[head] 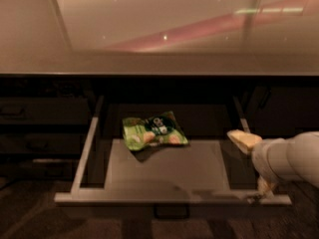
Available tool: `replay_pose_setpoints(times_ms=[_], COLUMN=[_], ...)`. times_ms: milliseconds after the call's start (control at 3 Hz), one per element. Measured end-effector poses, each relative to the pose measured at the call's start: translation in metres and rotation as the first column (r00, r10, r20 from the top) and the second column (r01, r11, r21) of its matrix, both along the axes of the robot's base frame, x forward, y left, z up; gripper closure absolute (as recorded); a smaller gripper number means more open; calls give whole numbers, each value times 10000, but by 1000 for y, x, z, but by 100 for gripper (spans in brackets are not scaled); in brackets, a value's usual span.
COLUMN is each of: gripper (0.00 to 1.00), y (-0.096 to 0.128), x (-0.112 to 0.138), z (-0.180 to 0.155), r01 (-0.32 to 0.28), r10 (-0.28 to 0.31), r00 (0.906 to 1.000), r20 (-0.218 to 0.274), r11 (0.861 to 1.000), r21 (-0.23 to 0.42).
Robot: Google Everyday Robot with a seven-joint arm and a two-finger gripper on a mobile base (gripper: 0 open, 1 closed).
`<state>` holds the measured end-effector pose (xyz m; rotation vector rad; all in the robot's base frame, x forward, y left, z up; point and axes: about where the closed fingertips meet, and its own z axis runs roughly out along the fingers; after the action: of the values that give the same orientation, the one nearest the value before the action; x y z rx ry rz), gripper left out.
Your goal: Open top drawer
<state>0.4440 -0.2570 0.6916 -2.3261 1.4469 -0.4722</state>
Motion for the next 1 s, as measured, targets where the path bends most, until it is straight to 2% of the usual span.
replay_pose_setpoints(times_ms=[667, 1000], gripper=[0, 0], y=[-2, -1], x=[-5, 10], z=[6, 15], r01=[-3, -75], r10=[3, 90], r00=[10000, 9997], r20=[-21, -239], r11=[10000, 9981], r21=[-6, 605])
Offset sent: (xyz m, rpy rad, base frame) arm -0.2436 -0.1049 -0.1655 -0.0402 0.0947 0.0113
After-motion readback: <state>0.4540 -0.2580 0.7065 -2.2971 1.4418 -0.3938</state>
